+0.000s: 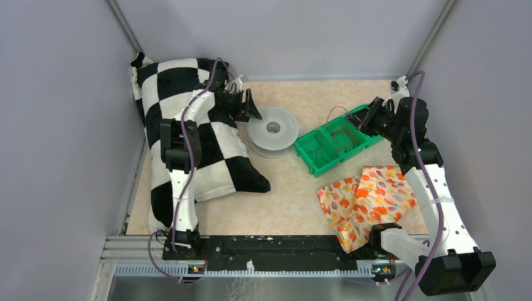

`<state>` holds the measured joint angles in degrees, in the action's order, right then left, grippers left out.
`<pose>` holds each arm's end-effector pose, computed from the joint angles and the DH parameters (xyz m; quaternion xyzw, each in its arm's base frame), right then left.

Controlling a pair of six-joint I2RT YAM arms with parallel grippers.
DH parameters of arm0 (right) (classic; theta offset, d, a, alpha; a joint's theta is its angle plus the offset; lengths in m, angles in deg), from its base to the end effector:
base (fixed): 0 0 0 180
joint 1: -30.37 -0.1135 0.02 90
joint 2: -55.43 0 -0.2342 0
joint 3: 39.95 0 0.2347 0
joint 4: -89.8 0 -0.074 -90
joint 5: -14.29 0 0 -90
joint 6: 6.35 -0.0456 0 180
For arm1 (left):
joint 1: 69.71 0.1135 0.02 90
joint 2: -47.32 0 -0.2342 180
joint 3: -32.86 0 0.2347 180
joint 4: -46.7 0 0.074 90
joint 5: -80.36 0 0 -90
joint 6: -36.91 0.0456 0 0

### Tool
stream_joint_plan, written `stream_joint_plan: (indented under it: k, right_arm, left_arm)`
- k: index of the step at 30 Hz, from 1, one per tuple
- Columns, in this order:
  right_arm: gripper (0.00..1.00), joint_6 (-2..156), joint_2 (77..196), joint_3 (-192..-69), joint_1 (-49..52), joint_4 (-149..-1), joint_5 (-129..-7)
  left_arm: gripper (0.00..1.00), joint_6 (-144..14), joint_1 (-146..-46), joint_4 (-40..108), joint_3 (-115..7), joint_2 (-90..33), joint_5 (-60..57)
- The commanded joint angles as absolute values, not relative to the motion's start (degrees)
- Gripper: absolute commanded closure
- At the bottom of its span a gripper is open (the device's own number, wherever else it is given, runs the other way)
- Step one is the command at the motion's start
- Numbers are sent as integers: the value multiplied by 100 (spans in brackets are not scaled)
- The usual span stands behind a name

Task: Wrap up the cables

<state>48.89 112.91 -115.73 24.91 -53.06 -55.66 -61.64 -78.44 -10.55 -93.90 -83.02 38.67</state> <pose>0.2250 0.0372 0.3469 0.1046 0.8005 0.3299 0.4893 0.4462 -0.1030 0.1863 0.1044 0.8829 -0.4260 0.1677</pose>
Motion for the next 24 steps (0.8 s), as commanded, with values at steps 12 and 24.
stream_joint_plan:
  k: [12,24]
  right_arm:
    - [100,4797,11212,-11536,2492,-5534,-5467]
    - [100,4789,11195,-11521,2492,-5529,-5488]
  left_arm:
    - [85,-6852,-7780,-180,-9142,-7810,5078]
    - [100,-6503,-7879,204,-9578,-6551,3492]
